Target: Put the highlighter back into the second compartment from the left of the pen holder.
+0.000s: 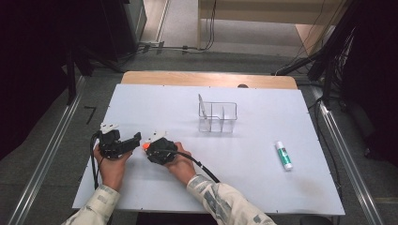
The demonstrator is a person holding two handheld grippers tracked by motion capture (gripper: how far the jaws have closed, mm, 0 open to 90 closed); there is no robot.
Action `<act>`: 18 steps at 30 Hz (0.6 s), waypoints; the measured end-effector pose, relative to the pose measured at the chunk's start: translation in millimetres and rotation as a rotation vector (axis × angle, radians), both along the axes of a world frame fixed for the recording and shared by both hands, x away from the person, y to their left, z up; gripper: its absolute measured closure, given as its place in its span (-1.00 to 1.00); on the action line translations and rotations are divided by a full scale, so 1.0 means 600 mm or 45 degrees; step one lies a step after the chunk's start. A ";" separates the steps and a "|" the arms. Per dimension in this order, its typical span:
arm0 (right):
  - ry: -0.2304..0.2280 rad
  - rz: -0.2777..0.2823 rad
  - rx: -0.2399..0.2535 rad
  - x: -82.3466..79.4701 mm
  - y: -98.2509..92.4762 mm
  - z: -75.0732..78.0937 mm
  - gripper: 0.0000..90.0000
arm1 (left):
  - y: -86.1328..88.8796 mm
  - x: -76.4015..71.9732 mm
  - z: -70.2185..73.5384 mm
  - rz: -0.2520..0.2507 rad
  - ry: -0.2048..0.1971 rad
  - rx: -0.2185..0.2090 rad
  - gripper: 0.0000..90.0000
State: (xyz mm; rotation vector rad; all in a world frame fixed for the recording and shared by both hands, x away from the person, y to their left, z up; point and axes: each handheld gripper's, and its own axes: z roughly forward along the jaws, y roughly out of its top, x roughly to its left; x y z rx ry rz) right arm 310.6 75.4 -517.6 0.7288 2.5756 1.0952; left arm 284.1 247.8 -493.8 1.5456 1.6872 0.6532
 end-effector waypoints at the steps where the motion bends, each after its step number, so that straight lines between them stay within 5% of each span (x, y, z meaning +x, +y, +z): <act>1: -0.003 0.000 0.002 0.000 0.000 0.000 0.43 | 0.000 0.000 0.000 0.002 0.000 -0.001 -0.61; 18: 0.014 -0.022 0.039 0.007 -0.035 0.008 0.44 | 0.002 -0.001 0.001 0.002 0.000 -0.005 -0.61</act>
